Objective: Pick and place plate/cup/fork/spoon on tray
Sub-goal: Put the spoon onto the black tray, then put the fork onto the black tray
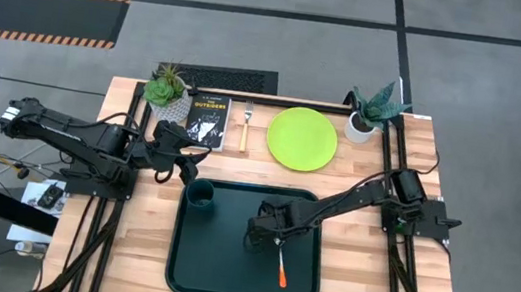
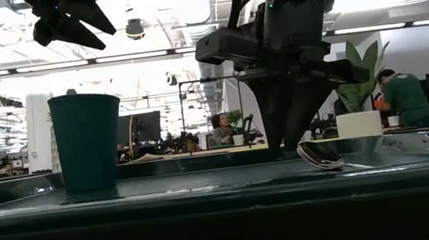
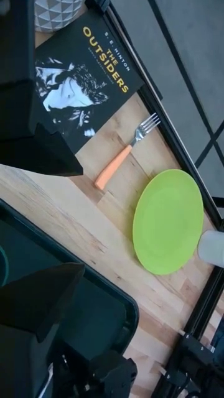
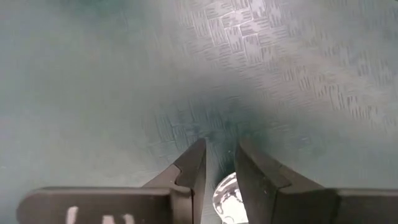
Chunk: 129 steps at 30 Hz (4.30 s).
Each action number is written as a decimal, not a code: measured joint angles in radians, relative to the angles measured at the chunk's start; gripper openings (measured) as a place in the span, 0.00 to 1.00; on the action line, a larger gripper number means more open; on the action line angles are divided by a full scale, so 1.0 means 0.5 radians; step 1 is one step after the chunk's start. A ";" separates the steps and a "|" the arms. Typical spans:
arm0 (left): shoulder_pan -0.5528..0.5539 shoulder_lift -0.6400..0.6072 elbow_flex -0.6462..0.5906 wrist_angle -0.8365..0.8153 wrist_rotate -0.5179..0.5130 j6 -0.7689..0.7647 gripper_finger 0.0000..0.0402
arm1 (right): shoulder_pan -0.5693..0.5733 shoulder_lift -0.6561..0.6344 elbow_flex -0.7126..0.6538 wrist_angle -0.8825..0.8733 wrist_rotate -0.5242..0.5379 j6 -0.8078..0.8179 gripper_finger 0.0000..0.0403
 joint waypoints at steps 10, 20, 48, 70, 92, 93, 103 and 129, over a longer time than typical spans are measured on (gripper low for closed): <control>0.000 0.000 0.000 0.000 0.000 -0.012 0.57 | 0.032 0.000 0.025 0.128 0.005 -0.002 0.27; 0.000 0.000 0.000 0.000 0.000 -0.013 0.57 | 0.067 0.000 0.018 0.033 0.001 0.053 0.27; 0.000 0.000 0.000 0.001 -0.001 -0.022 0.57 | 0.066 0.000 0.012 0.025 0.012 0.050 0.27; 0.000 0.000 0.000 0.000 0.103 -0.067 0.57 | -0.491 -0.010 0.356 0.113 0.248 -0.914 0.27; 0.000 0.000 0.000 -0.037 0.040 -0.090 0.57 | -0.986 -0.001 0.687 0.132 0.334 -1.466 0.51; 0.000 0.000 0.000 -0.037 0.040 -0.090 0.57 | -1.024 0.025 0.758 0.050 0.315 -1.515 0.51; 0.000 -0.001 0.000 -0.105 0.020 -0.165 0.57 | -1.302 0.586 1.509 -0.622 0.038 -1.775 0.50; 0.000 -0.001 0.000 -0.122 0.050 -0.172 0.57 | -1.137 1.077 1.812 -0.545 0.094 -1.169 0.57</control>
